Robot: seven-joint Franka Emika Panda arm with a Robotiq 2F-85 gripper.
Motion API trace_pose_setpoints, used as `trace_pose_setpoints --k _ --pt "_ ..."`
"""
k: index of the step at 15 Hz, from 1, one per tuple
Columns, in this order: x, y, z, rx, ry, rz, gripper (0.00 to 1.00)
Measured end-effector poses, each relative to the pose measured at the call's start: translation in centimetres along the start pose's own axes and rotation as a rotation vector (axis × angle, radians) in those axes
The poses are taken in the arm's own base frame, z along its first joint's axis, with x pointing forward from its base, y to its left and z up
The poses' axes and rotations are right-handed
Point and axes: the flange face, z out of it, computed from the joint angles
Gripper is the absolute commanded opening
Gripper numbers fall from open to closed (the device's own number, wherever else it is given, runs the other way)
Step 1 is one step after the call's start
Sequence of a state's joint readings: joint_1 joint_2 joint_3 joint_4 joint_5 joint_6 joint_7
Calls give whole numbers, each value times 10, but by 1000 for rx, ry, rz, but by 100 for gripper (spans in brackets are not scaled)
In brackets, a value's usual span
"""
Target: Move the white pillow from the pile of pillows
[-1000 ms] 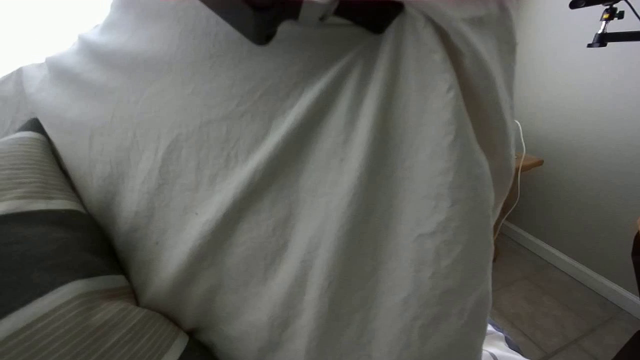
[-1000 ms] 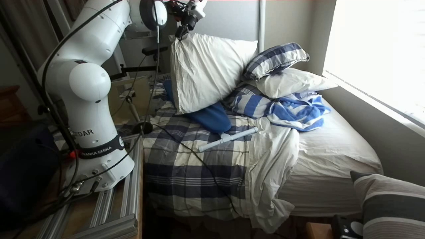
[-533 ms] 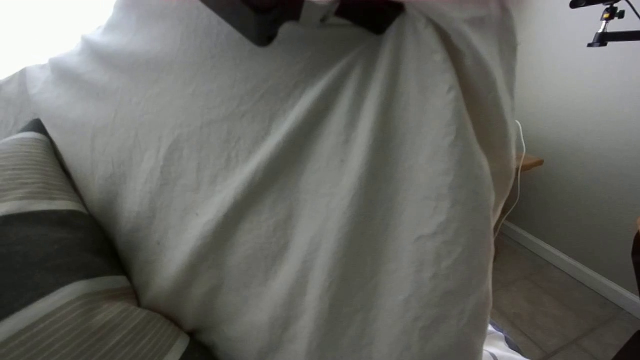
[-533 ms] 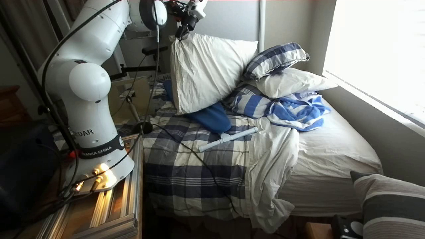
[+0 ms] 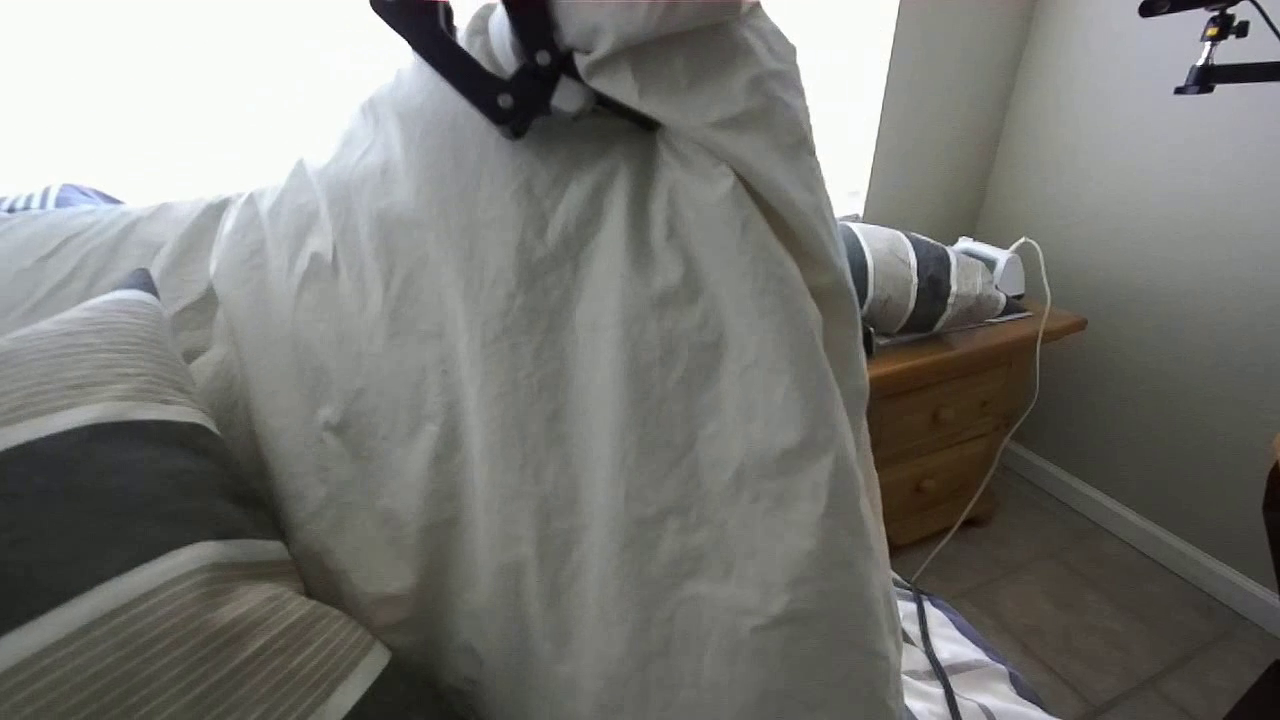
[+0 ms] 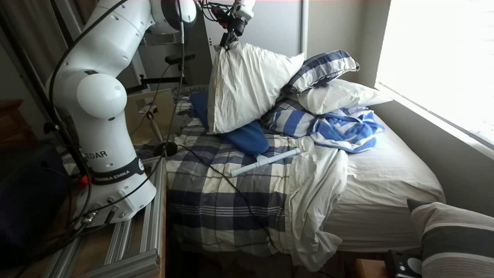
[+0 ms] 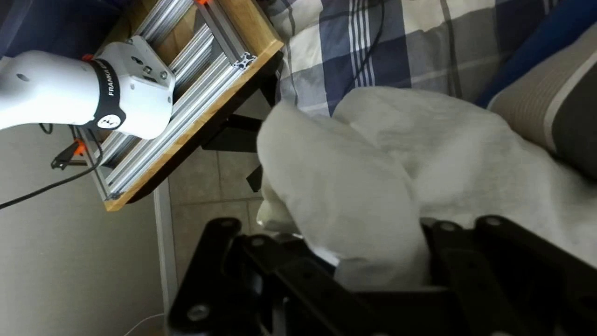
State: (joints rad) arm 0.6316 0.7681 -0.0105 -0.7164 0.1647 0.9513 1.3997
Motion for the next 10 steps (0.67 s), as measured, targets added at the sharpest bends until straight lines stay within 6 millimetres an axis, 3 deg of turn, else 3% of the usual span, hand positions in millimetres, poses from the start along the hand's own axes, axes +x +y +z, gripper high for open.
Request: trace_pose_setpoints --k 4,10 --pt "37 12 11 -25 -64 124 0" --pt "45 16 57 -147 -210 299 0"
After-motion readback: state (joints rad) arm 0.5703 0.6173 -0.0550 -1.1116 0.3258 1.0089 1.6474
